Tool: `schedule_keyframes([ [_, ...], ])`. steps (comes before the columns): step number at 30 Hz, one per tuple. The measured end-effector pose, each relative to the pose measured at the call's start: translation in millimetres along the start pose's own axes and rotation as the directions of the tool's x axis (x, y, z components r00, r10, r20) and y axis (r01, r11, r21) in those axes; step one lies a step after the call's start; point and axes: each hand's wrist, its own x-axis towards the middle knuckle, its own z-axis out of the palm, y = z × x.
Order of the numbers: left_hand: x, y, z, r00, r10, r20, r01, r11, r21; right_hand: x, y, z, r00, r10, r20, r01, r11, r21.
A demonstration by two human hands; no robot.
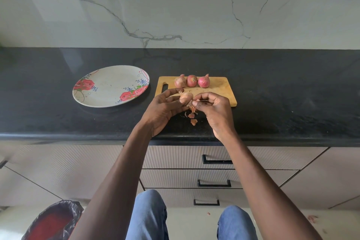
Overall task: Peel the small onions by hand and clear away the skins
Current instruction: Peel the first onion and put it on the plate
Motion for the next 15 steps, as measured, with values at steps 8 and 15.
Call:
schedule_keyframes([
  [8, 6.6, -5.3, -6.8, 0.997, -0.006, -0.08, 0.005, 1.0, -0.008, 1.4, -1.5, -1.5, 0.995, 0.07, 0.065, -0.071, 0.997, 0.017],
  [15, 5.1, -2.9, -4.7, 0.998, -0.038, -0.056, 0.036, 0.999, -0.03, 2.1, -3.2, -0.8, 0.992, 0.079, 0.097, -0.089, 0.991, 0.104],
])
